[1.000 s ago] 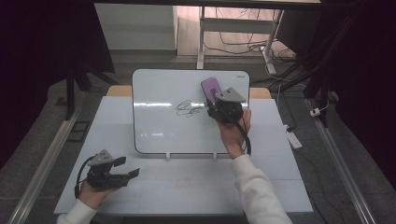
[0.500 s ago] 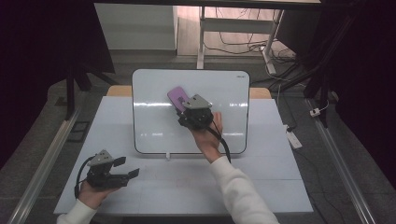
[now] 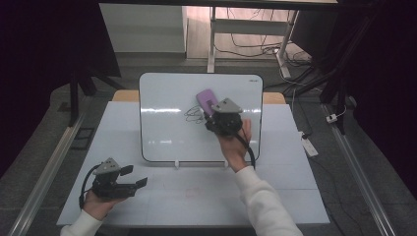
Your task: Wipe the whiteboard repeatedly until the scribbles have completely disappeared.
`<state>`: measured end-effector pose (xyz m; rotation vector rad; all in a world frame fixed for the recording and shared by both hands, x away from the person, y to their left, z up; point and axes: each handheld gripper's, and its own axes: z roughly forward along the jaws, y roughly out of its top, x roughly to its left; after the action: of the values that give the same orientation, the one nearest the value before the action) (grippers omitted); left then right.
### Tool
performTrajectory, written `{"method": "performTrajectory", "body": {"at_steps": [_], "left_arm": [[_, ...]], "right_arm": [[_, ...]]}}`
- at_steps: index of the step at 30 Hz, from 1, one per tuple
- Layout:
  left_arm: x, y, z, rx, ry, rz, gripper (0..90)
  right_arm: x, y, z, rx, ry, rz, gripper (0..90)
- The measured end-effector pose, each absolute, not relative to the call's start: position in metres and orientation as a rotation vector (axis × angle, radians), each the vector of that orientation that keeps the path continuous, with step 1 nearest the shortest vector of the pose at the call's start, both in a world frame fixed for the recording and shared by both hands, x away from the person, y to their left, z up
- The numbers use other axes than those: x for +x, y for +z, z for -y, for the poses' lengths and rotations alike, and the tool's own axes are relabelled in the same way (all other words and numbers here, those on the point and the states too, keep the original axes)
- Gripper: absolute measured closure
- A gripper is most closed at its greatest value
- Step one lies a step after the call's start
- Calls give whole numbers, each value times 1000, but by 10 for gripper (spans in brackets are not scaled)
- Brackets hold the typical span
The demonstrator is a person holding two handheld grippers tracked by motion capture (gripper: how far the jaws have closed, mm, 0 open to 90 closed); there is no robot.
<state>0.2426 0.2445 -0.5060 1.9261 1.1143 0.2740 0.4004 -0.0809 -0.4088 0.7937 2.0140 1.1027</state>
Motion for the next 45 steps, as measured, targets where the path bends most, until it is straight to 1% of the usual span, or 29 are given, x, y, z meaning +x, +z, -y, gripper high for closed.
{"method": "performTrajectory", "body": {"at_steps": [4,6,8,13,16,19,23,27,30,33,40,42,45], "left_arm": [[242,-506,-245,1928,275,-1112,224],[242,-506,-245,1927,274,-1111,224],[242,-506,-246,1926,272,-1110,224],[242,-506,-247,1914,267,-1119,223],[242,-506,-246,1919,269,-1115,223],[243,-506,-245,1921,268,-1116,223],[244,-507,-246,1919,265,-1116,223],[243,-507,-248,1912,264,-1119,223],[243,-507,-249,1913,265,-1118,223],[242,-506,-249,1911,267,-1115,223],[242,-506,-248,1915,265,-1116,223],[242,-506,-248,1914,267,-1118,223],[242,-506,-249,1912,267,-1116,223]], "right_arm": [[383,-428,52,690,1078,-2101,407],[380,-431,48,650,1034,-2094,407],[380,-429,56,707,1010,-2083,407],[389,-418,101,839,1015,-1996,406],[394,-413,106,857,1031,-1981,406],[399,-409,92,819,1035,-1974,406],[403,-405,57,768,1067,-2007,406],[393,-417,17,662,1057,-2069,406],[384,-426,2,613,1035,-2103,407],[388,-421,9,635,1048,-2114,407],[415,-390,60,798,1088,-1987,406],[420,-386,62,816,1108,-1977,406],[420,-387,52,778,1148,-1991,407]]}}
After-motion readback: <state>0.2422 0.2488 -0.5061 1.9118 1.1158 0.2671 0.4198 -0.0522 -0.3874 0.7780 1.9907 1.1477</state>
